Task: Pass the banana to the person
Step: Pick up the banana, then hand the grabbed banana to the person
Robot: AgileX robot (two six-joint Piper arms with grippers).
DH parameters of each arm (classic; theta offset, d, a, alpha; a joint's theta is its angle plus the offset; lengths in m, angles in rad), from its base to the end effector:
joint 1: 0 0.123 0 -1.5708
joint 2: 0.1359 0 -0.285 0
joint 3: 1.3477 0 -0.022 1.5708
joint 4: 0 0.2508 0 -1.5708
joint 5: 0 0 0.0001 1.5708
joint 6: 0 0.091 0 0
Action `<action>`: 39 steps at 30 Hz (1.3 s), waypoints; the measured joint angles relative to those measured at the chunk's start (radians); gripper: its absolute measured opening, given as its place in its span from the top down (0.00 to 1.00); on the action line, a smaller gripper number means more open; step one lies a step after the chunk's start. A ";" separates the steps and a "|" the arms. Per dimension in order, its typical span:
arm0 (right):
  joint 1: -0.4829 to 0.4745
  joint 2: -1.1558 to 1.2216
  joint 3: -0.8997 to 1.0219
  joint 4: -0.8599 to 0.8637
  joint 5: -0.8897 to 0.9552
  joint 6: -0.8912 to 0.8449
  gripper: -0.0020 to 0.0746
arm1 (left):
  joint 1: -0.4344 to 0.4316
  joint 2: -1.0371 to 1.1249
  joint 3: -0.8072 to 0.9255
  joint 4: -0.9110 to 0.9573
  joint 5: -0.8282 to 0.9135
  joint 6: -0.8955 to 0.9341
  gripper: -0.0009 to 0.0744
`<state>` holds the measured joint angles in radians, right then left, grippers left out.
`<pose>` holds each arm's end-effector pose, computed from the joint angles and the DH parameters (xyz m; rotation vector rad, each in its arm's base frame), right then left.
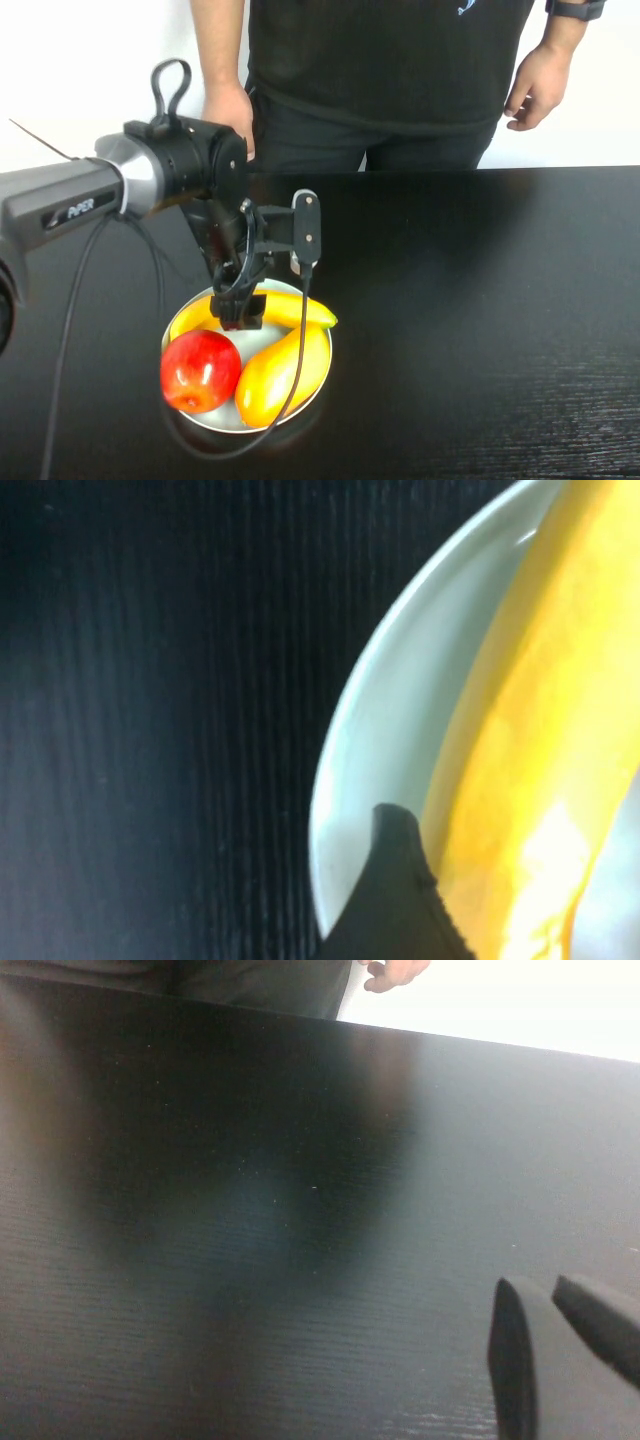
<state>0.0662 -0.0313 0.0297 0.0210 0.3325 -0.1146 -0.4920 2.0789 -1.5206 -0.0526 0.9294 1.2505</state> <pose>0.0525 0.0041 0.1749 -0.1507 1.8082 -0.0140 0.3683 -0.2018 0.1671 2.2431 1.9416 0.0319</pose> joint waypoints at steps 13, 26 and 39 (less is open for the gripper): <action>0.000 0.000 0.000 0.000 0.000 0.000 0.98 | 0.000 0.070 -0.002 0.006 -0.082 0.002 0.38; 0.000 0.000 0.000 0.000 0.000 0.000 0.98 | -0.007 0.037 -0.007 0.053 -0.029 0.023 0.61; 0.000 0.000 0.000 0.000 0.000 0.000 0.98 | -0.166 -0.234 -0.038 0.294 0.140 -0.142 0.61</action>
<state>0.0662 -0.0313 0.0297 0.0210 0.3325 -0.1146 -0.6579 1.8452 -1.5586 0.2414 1.0690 1.1084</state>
